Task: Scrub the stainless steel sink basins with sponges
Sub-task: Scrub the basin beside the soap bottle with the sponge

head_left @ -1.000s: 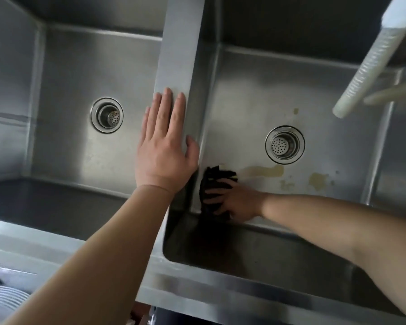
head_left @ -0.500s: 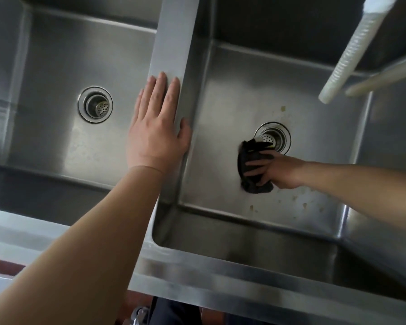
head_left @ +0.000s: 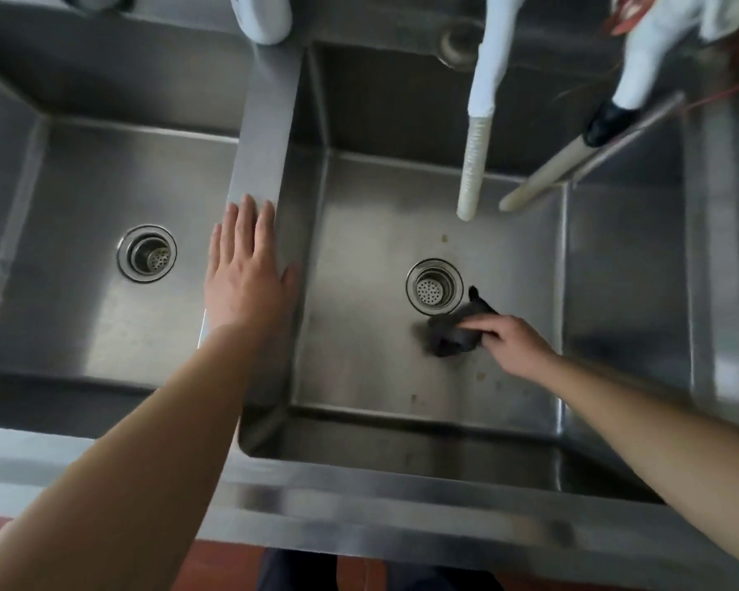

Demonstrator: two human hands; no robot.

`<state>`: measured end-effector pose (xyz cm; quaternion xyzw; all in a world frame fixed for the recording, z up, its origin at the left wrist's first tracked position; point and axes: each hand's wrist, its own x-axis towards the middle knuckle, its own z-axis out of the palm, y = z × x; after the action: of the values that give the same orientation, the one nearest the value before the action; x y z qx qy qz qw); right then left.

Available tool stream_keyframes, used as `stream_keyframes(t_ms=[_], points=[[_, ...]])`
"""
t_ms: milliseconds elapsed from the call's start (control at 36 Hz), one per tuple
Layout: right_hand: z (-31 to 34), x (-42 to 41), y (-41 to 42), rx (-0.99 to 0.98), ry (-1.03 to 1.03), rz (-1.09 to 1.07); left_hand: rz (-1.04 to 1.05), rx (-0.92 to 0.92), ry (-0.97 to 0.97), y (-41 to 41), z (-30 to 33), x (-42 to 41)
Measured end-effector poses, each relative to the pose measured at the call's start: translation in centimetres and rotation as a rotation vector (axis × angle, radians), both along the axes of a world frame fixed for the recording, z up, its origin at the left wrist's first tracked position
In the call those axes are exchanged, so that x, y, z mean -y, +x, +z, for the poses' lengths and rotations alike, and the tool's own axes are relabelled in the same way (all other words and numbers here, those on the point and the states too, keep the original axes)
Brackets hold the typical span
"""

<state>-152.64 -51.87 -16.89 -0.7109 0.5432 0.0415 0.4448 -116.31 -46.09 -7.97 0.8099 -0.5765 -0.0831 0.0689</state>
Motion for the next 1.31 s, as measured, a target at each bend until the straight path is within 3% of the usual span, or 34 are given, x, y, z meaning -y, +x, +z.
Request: stream_keyframes(t_ms=[111, 194, 278, 333, 444, 556, 694, 806, 944, 1083, 1306], points=[[2.9, -1.1, -2.5, 0.165, -0.03, -0.541, 0.026, 0.054, 0.118, -1.9, 1.1, -0.1], [3.7, -0.7, -4.6, 0.397, 0.109, -0.997, -0.049, 0.07, 0.067, -4.3, 1.3, -0.3], [3.3, 1.5, -5.9, 0.46, 0.165, -1.226, -0.308, 0.058, 0.118, -7.6, -0.7, -1.2], [2.2, 4.0, -6.2, 0.39, 0.052, -1.259, -0.35, -0.056, 0.238, -9.6, -3.1, -1.8], [0.0, 9.1, -5.8, 0.044, -0.312, -0.971, -0.227, -0.092, 0.451, -11.4, -9.4, -2.8], [-3.2, 11.1, -4.7, -0.157, -0.534, -0.566, -0.163, -0.07, 0.459, -10.1, -13.8, -4.0], [-9.8, 11.4, -3.6, -0.555, -0.269, -0.097, -0.135, -0.048, 0.535, -8.4, -18.4, -3.9], [-13.2, 12.6, -2.5, -0.566, -0.214, -0.206, -0.131, -0.057, 0.467, -8.4, -20.6, -4.9], [-13.7, 17.3, 1.0, -0.553, -0.172, -0.408, -0.135, -0.058, 0.514, -8.5, -21.7, -4.7], [-14.3, 21.4, 4.8, -0.506, -0.273, -0.101, -0.124, -0.075, 0.448, -8.4, -21.7, -4.4], [-16.2, 15.8, 4.6, -0.326, -0.461, 0.189, -0.105, -0.106, 0.464, -8.5, -22.3, -4.6]])
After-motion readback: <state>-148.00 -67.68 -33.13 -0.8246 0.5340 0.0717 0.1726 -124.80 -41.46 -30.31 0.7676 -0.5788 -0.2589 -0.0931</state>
